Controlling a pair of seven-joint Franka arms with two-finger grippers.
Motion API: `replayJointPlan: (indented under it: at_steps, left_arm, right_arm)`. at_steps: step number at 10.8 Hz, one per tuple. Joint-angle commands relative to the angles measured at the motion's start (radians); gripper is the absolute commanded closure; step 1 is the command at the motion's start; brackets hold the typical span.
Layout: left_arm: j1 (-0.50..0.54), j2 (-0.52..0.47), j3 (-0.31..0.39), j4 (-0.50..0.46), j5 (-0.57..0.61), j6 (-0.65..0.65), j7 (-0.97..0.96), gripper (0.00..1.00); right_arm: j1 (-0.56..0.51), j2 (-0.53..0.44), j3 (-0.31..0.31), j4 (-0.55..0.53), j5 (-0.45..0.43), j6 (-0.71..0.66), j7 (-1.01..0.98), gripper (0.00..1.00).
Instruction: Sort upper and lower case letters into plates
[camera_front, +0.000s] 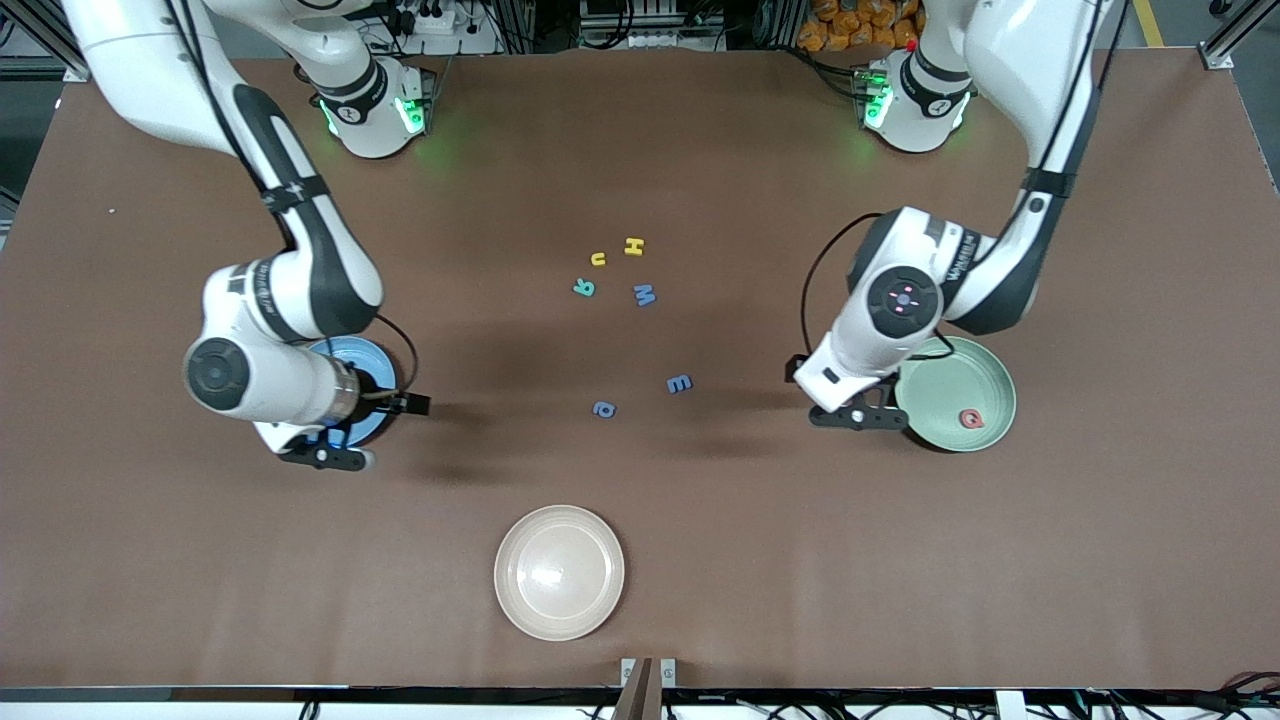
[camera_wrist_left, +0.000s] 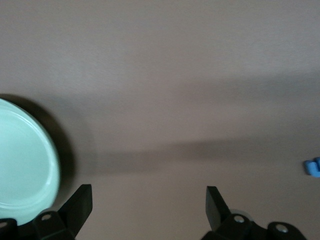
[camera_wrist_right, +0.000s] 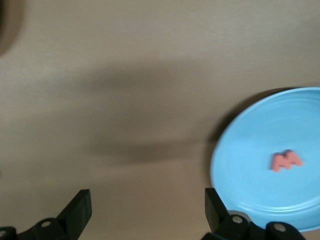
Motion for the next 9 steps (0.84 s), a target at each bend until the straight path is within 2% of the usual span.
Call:
replayJointPlan:
  at_steps: [1,4,9]
  left_arm:
    - [-0.029,0.028,0.007,0.047,-0.061,-0.001,-0.047,0.00]
    - [-0.034,0.031,0.007,0.058,-0.113,0.002,-0.061,0.00]
    - [-0.044,0.031,0.009,0.060,-0.112,0.005,-0.213,0.00]
  right_arm:
    - [0.080,0.086,-0.001,0.114,0.013,0.001,0.142,0.00]
    - [0.211,0.136,-0.001,0.148,0.008,0.070,0.349,0.00]
    - [0.410,0.316,-0.011,0.317,-0.053,0.133,0.638,0.00]
